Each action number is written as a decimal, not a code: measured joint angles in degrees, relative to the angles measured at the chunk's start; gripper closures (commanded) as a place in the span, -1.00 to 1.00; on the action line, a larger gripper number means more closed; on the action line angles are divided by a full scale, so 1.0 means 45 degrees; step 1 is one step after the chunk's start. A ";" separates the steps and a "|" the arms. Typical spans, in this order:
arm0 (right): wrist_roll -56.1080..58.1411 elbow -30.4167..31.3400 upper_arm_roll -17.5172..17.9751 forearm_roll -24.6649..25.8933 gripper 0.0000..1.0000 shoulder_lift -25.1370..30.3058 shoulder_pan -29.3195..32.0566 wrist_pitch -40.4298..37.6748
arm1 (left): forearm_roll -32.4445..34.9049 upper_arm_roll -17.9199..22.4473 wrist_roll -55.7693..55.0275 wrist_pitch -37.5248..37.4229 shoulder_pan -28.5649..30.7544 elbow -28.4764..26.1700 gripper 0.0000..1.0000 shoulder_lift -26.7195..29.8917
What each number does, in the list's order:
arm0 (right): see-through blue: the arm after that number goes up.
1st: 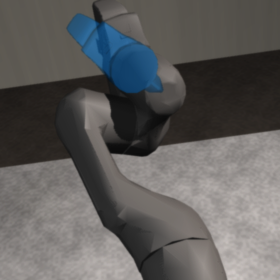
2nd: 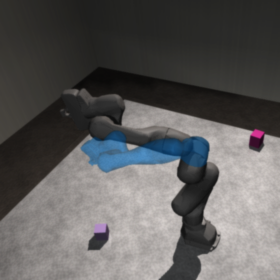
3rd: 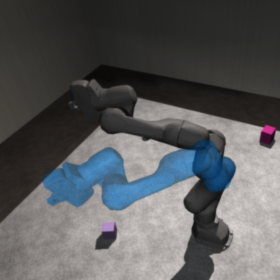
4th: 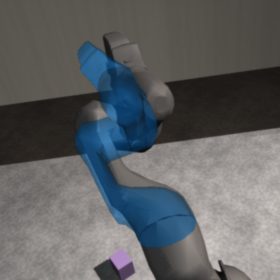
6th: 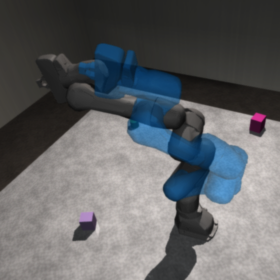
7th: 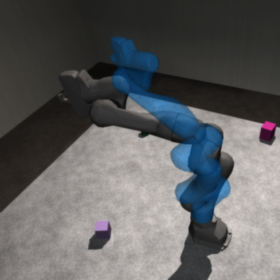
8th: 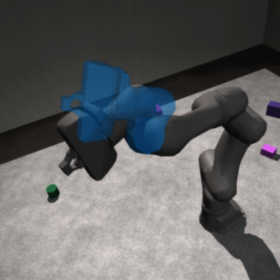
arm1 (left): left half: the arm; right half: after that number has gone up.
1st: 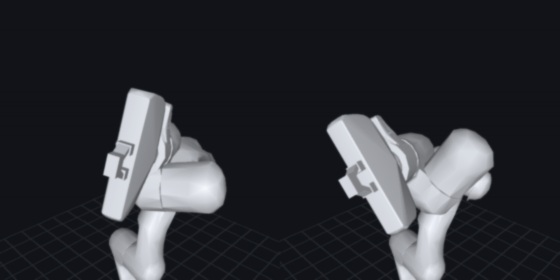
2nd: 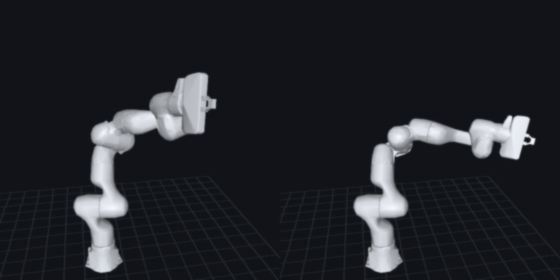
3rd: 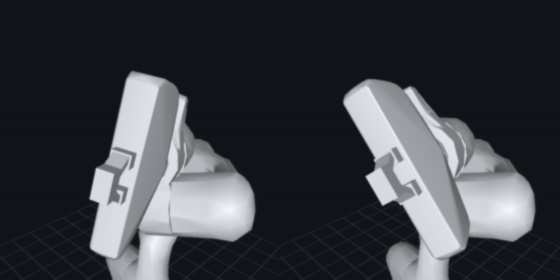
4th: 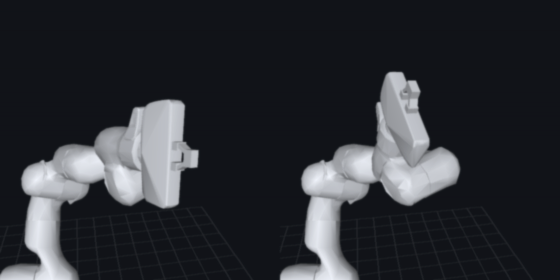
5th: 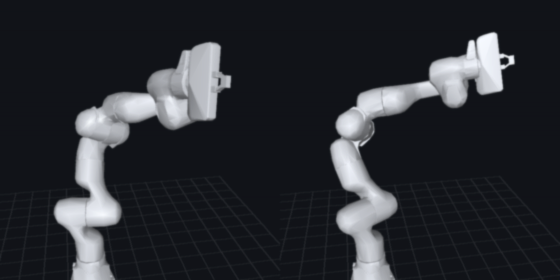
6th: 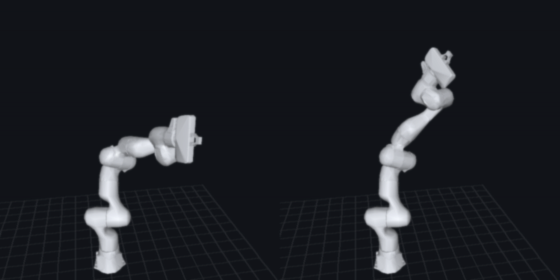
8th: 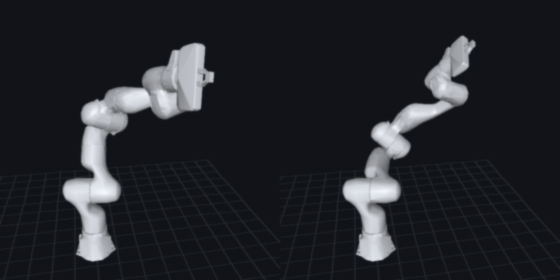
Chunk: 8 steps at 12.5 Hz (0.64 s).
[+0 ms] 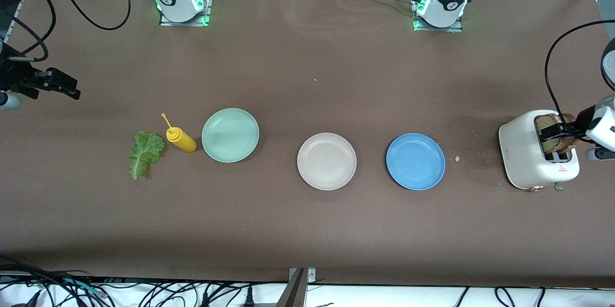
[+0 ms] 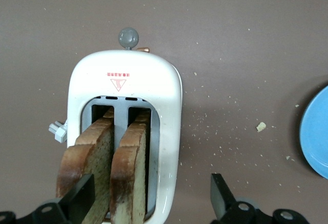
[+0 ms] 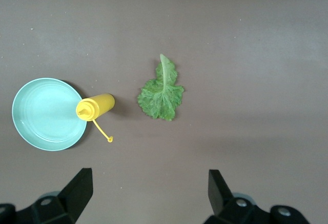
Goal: Make sandwich in beige plate with both arms
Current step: 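Move the left gripper down onto a bread slice in the toaster, then close the left gripper on the bread slice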
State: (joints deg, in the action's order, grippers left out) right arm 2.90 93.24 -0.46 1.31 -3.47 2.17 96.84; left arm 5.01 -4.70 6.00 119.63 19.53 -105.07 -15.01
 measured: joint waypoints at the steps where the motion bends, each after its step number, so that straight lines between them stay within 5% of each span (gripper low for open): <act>1: 0.0000 0.0003 0.0001 0.0000 -1.00 -0.0004 -0.0001 0.0000 | 0.0000 0.0008 0.0059 0.0409 0.0040 -0.0465 -0.90 0.0119; 2: 0.0000 0.0006 0.0001 0.0000 -1.00 -0.0007 -0.0002 -0.0001 | 0.0000 0.0011 0.0195 0.0572 0.0109 -0.0702 -0.68 0.0182; 4: 0.0000 0.0006 0.0001 0.0000 -1.00 -0.0007 -0.0003 0.0000 | 0.0000 0.0015 0.0451 0.0620 0.0403 -0.0942 0.57 0.0274; 5: 0.0000 0.0006 0.0001 0.0000 -1.00 -0.0007 -0.0003 0.0000 | 0.0000 0.0014 0.0494 0.0615 0.0493 -0.1048 1.00 0.0333; 8: 0.0000 0.0006 0.0003 0.0000 -1.00 -0.0007 -0.0010 0.0001 | 0.0000 -0.0009 0.0494 0.0421 0.0515 -0.1184 1.00 0.0454</act>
State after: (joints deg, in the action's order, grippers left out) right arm 2.90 93.27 -0.45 1.31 -3.51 2.12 96.85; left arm 5.01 -4.74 8.22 121.52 21.85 -110.40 -12.96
